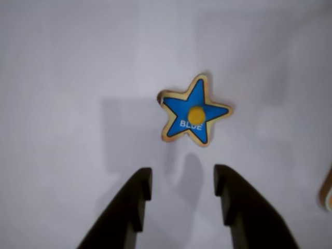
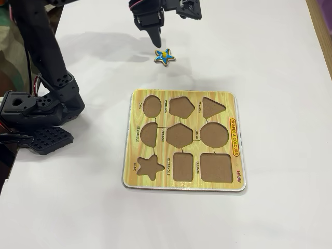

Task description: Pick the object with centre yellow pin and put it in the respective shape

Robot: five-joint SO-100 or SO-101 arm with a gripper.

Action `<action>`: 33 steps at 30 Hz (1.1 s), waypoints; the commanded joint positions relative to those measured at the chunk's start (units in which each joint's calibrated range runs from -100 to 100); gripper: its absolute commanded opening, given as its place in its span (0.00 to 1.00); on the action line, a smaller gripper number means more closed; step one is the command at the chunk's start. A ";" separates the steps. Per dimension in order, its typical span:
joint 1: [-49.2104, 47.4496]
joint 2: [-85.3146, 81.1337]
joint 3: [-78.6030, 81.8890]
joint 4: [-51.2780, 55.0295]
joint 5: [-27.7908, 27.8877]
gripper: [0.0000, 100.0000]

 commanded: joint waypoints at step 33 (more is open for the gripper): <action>6.43 9.35 -7.28 -0.71 0.23 0.14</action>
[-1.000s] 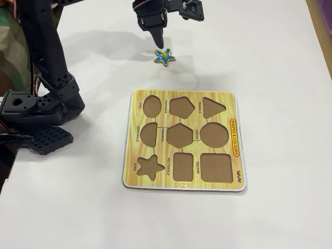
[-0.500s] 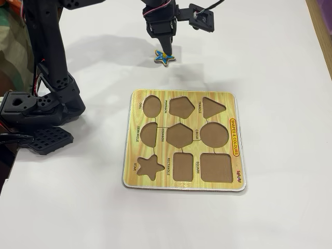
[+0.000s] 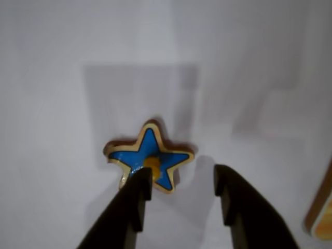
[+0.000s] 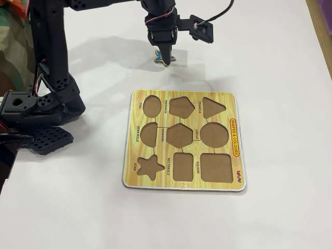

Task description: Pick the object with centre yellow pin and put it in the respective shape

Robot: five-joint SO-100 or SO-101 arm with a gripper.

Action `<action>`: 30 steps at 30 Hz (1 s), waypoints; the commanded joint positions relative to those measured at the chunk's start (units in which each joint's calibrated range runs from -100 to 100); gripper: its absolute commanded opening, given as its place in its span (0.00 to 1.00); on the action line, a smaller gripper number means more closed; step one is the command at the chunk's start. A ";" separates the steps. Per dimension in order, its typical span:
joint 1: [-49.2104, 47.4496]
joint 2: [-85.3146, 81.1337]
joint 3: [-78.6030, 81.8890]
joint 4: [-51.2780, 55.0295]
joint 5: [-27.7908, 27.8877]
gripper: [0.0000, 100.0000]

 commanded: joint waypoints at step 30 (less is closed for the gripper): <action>-4.89 3.06 -3.33 -0.88 -0.24 0.14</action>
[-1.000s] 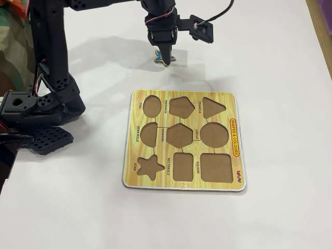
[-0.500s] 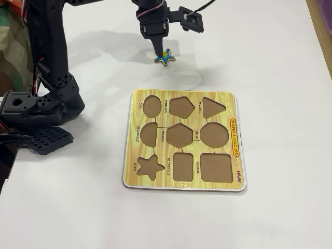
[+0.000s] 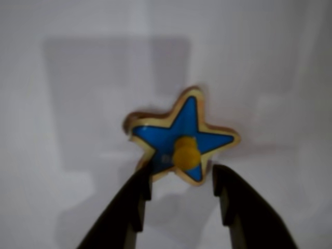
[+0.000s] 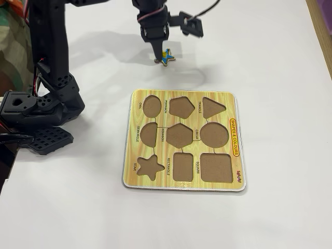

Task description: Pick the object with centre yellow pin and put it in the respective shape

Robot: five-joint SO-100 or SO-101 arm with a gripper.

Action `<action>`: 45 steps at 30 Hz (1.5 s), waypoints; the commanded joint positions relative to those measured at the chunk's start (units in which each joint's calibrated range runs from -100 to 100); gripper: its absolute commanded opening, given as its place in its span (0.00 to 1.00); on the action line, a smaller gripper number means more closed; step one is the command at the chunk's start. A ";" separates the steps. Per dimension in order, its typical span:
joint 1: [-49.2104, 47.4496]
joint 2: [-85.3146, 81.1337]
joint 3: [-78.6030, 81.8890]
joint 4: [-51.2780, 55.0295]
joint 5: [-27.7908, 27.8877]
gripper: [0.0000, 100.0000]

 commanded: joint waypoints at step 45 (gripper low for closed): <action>1.98 -5.55 3.06 -7.20 0.18 0.14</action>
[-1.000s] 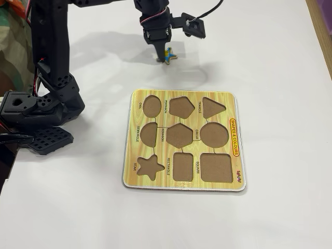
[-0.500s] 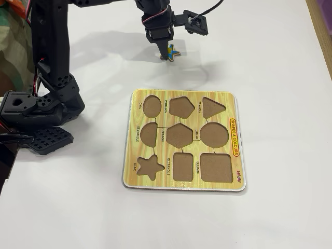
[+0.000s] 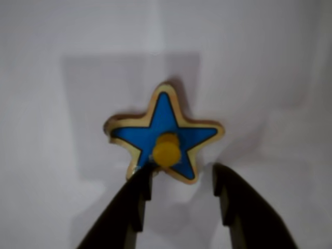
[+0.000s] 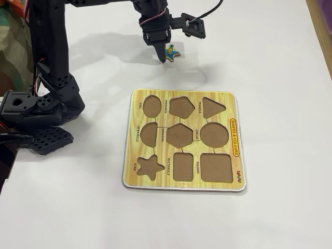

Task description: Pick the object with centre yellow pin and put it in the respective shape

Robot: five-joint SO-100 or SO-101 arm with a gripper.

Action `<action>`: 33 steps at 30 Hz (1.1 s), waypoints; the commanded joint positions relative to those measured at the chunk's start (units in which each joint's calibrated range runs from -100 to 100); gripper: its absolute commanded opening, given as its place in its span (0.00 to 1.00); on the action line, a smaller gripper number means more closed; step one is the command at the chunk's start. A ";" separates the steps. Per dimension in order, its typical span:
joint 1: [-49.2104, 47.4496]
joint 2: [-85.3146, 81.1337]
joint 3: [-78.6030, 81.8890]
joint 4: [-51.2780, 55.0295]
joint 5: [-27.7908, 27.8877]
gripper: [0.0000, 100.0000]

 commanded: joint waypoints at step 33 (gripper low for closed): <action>1.22 -3.42 -0.45 -5.01 0.28 0.06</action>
